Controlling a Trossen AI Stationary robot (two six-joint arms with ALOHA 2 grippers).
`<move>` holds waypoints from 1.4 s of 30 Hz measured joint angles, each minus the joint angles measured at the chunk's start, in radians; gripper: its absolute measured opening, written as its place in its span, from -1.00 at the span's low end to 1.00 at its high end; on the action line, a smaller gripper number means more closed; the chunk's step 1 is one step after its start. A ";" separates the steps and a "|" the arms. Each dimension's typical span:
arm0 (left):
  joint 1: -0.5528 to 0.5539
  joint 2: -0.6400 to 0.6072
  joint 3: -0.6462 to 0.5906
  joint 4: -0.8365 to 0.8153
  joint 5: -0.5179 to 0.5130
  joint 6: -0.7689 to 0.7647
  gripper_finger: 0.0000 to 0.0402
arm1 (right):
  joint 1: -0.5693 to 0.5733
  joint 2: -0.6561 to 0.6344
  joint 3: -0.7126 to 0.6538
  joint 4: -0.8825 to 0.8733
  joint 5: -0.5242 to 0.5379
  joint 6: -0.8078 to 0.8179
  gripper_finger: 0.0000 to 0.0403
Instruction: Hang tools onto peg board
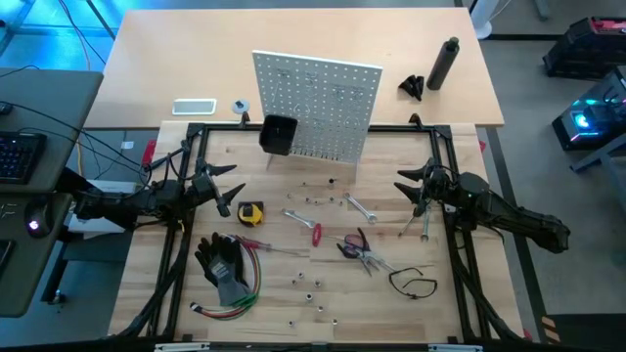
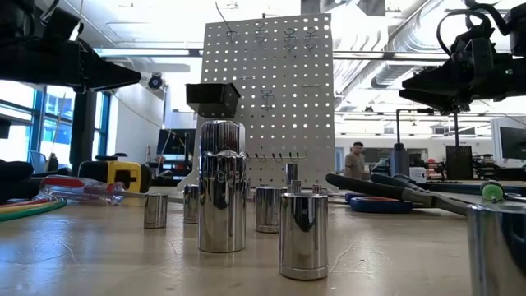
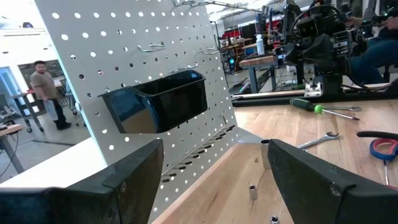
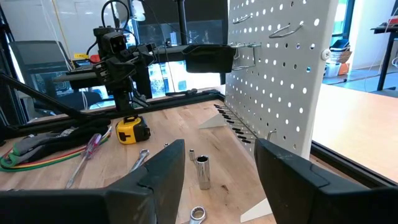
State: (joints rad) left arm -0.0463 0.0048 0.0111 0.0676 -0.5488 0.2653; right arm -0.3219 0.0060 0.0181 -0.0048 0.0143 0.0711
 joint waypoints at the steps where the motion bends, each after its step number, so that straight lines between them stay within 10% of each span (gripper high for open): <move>1: 0.000 0.000 0.000 0.000 0.000 0.000 0.41 | 0.000 0.000 0.000 0.000 0.000 0.000 -0.06; 42: 0.000 0.000 0.000 0.000 0.000 0.000 0.41 | 0.156 0.173 0.000 0.024 -0.200 0.156 -0.06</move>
State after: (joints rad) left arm -0.0467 0.0044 0.0109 0.0677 -0.5488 0.2653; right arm -0.1655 0.1785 0.0181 0.0193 -0.1854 0.2276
